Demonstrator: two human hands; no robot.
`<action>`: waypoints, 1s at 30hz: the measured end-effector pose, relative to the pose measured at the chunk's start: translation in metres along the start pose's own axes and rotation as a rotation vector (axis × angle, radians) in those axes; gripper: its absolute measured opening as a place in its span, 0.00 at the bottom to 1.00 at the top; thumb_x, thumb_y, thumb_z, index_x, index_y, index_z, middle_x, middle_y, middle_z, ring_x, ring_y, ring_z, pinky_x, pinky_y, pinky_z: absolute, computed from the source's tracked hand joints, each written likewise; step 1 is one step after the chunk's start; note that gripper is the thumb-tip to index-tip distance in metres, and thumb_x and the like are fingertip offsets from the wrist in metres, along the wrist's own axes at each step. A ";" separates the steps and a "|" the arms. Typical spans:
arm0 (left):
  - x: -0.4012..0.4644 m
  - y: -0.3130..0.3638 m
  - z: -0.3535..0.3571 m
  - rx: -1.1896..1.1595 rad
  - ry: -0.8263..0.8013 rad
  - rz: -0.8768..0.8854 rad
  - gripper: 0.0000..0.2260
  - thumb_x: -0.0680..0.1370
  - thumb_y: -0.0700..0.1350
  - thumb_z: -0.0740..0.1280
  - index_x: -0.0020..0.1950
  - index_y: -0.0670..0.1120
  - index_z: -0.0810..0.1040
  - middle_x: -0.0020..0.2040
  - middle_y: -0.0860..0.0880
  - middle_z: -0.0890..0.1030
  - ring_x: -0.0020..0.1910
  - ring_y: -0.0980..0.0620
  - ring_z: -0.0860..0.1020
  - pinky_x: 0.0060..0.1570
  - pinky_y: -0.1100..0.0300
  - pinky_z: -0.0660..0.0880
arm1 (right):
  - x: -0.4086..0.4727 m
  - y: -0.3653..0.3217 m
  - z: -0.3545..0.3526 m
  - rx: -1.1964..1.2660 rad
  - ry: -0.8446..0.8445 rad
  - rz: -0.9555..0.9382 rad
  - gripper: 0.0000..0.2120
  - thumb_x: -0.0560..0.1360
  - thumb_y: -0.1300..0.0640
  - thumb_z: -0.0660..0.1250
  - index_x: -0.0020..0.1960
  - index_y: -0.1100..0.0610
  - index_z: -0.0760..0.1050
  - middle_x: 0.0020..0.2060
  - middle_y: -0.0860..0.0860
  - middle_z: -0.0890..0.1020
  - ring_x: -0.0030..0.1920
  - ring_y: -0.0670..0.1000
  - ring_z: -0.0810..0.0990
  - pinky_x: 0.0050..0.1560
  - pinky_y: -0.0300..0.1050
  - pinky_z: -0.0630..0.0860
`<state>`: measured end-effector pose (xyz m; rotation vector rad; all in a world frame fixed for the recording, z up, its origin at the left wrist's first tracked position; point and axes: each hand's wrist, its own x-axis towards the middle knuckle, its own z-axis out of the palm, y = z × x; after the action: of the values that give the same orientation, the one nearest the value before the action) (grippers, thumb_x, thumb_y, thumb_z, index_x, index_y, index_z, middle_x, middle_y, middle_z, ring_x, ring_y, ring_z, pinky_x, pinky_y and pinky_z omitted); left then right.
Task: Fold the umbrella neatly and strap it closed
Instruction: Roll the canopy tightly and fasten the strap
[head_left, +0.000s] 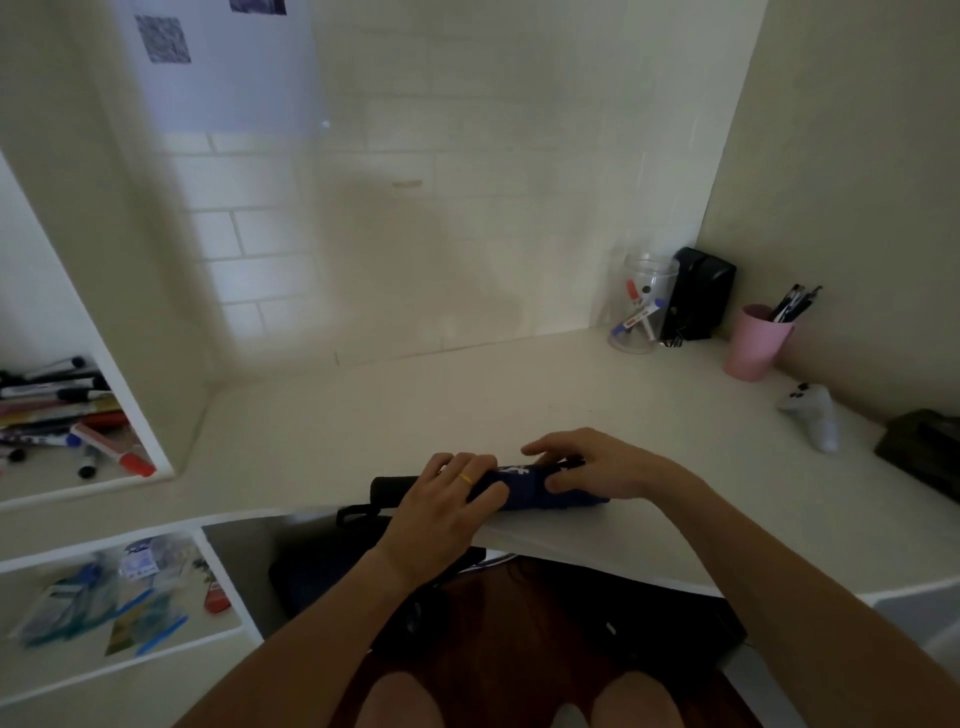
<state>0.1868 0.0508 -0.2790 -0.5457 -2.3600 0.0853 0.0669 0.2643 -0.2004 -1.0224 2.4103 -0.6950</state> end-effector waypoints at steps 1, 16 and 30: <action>-0.001 0.001 0.000 0.001 0.012 0.001 0.10 0.74 0.38 0.67 0.55 0.46 0.77 0.59 0.42 0.79 0.56 0.43 0.77 0.57 0.49 0.73 | 0.003 -0.001 -0.003 0.011 -0.040 -0.010 0.21 0.75 0.59 0.69 0.68 0.52 0.76 0.61 0.48 0.82 0.59 0.49 0.79 0.64 0.48 0.74; 0.068 0.020 -0.033 -0.667 -0.086 -0.731 0.23 0.73 0.66 0.64 0.55 0.48 0.73 0.43 0.50 0.81 0.39 0.50 0.80 0.43 0.48 0.78 | -0.027 -0.080 -0.015 -0.734 0.563 -0.464 0.14 0.71 0.56 0.70 0.56 0.50 0.80 0.53 0.47 0.82 0.61 0.50 0.76 0.77 0.50 0.56; 0.106 0.023 -0.142 -2.021 0.340 -0.932 0.10 0.75 0.42 0.72 0.53 0.39 0.80 0.51 0.39 0.85 0.55 0.38 0.83 0.53 0.50 0.81 | -0.100 -0.102 0.062 0.714 0.532 -0.299 0.18 0.82 0.48 0.59 0.70 0.50 0.69 0.44 0.53 0.83 0.32 0.50 0.78 0.31 0.41 0.75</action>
<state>0.2175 0.1028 -0.1108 -0.1149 -1.3180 -2.5885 0.2193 0.2599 -0.1691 -0.9560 2.0922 -1.9616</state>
